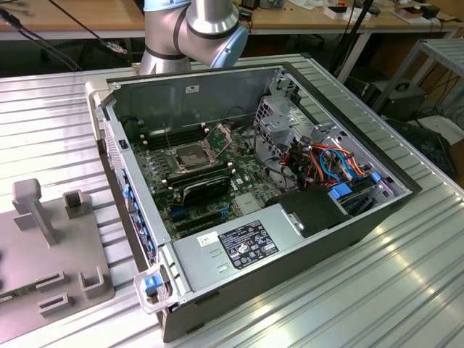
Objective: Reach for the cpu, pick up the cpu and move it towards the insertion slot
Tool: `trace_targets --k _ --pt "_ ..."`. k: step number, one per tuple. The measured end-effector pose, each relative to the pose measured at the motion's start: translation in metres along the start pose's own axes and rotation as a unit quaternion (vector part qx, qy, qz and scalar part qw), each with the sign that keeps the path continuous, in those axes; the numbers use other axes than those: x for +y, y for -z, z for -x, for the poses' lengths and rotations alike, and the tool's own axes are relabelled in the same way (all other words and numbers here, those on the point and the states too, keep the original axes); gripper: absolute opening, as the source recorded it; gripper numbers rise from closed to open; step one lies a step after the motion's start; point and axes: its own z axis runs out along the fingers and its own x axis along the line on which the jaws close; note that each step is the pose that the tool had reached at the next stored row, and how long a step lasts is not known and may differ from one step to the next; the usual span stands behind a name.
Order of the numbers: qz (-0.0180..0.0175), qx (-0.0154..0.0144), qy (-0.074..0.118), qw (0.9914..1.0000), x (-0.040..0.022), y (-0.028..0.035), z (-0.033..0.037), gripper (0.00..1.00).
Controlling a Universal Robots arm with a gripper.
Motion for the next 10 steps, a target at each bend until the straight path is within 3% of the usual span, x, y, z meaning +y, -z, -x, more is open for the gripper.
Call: trace_targets --k 1,5,10 --pt "0.0 0.0 0.0 1.0 0.0 0.0 -0.0001 0.66" --pt "-0.0001 0.0004 0.002 1.0 0.0 -0.0004 -0.0001 0.66" --pt "-0.0001 0.006 0.018 0.99982 -0.0002 -0.0036 -0.0003 0.66"
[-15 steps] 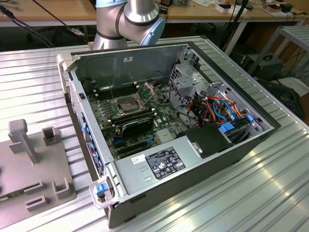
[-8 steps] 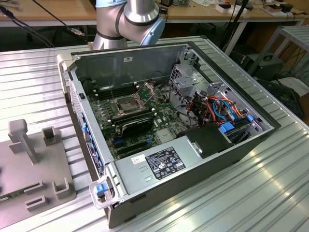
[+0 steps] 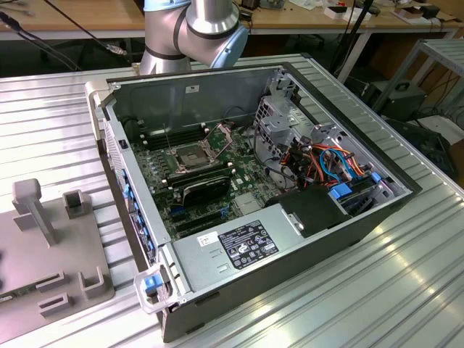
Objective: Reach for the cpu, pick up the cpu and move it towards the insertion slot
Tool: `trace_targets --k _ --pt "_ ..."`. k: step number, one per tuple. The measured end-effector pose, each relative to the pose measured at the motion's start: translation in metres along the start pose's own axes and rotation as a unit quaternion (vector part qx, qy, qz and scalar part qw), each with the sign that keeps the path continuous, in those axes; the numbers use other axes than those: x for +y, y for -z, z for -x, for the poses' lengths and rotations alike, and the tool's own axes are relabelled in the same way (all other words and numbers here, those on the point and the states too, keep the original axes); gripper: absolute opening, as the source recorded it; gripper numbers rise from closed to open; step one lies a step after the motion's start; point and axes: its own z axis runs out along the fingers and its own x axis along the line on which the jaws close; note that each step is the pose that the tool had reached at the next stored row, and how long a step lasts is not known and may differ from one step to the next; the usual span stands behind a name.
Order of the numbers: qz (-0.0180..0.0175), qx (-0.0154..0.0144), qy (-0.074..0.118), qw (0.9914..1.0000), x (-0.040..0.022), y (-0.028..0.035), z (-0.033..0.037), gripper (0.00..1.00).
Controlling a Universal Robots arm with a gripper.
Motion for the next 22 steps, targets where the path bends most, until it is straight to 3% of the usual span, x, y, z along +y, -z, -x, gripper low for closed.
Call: trace_targets --k 5,10,18,22 --pt "0.0002 0.0049 0.031 0.9995 -0.0003 -0.0033 -0.0002 0.66" --pt "0.0004 0.0077 0.062 0.99803 -0.0008 -0.0095 -0.001 0.66" --pt "0.0006 0.0103 0.091 0.99582 -0.0016 -0.0206 -0.0026 0.66" --pt "0.0006 0.0109 0.097 0.99519 -0.0018 -0.0235 -0.0033 0.66"
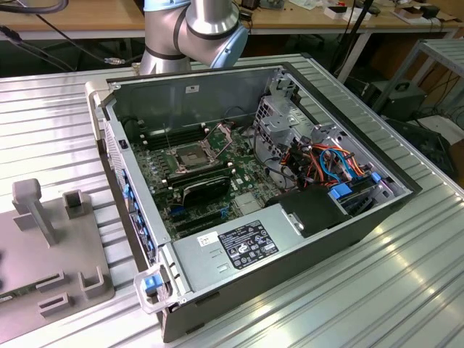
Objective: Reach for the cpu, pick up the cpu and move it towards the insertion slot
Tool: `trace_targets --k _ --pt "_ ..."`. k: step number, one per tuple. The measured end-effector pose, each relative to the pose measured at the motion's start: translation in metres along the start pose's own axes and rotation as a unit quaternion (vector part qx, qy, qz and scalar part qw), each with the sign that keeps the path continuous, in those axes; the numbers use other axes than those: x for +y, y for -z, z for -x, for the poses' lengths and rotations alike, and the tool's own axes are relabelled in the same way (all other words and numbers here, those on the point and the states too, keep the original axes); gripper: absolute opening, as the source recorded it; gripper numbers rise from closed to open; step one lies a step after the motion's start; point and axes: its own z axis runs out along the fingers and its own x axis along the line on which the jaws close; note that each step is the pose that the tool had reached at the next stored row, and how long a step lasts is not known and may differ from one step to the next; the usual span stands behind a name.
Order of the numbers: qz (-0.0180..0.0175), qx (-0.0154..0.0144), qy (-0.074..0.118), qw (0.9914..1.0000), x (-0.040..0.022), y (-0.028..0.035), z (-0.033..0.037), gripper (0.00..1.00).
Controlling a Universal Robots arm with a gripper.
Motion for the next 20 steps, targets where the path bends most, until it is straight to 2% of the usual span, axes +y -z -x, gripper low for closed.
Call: trace_targets --k 14,20 --pt "0.0001 -0.0002 0.0 1.0 -0.0001 -0.0008 -0.0001 0.66" --pt "0.0001 -0.0004 -0.003 1.0 -0.0075 -0.0127 -0.0011 0.66"
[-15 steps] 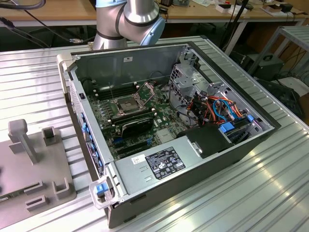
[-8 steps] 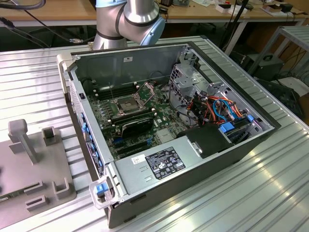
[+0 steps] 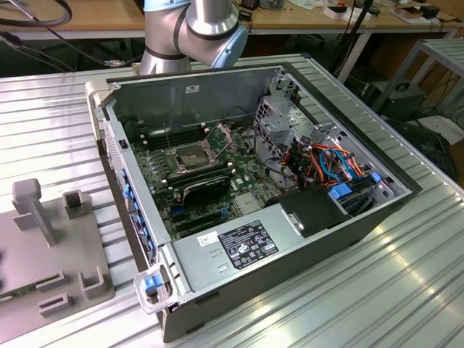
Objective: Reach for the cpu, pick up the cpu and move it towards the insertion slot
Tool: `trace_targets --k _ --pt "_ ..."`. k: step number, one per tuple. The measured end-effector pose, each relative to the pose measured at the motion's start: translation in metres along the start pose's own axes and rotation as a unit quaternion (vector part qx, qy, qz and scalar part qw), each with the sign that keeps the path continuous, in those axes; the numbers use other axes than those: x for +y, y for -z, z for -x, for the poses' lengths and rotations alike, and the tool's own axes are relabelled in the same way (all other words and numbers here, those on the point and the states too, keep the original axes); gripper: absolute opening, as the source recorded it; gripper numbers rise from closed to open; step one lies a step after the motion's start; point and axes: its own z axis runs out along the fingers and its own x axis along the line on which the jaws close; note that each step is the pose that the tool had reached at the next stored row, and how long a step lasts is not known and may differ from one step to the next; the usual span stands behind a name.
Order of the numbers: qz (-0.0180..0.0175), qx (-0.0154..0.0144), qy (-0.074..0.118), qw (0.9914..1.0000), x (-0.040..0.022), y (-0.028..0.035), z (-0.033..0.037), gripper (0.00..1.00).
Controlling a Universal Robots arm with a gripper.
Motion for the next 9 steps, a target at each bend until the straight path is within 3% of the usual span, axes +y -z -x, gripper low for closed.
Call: trace_targets --k 3,5,9 --pt "-0.0001 -0.0016 -0.023 0.99973 -0.0007 -0.0084 0.0 0.66" --pt "-0.0005 -0.0017 -0.024 0.9997 -0.001 -0.0124 0.0001 0.66" --pt "-0.0053 -0.001 -0.024 0.99969 -0.0012 -0.0149 0.0001 0.66"
